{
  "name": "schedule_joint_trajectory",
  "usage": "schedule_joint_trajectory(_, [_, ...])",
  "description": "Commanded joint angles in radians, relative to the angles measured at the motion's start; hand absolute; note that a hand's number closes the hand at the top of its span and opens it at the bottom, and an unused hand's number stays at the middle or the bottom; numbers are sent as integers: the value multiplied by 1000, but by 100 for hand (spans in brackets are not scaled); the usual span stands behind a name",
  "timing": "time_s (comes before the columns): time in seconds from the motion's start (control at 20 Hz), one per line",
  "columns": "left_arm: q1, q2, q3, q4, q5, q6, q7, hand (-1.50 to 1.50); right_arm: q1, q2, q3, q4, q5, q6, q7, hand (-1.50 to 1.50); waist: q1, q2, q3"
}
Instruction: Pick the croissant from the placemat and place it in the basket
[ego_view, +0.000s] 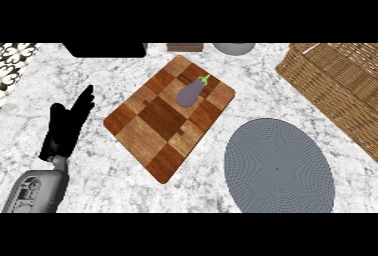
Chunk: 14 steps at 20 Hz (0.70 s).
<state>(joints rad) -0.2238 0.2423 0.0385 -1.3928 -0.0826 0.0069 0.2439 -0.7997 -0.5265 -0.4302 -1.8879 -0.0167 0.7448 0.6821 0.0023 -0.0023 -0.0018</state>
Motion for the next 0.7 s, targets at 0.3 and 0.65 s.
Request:
schedule_joint_trajectory(0.3, [-51,-18,4,20,2,1,-7,0,-77,-293,123,308,392,20,-277,150,31,19,2])
schedule_joint_trajectory(0.65, [-9,-43,-36,5,-40,16,-14,0,-68,-411,165,672,568,-137,-619,150,31,17,2])
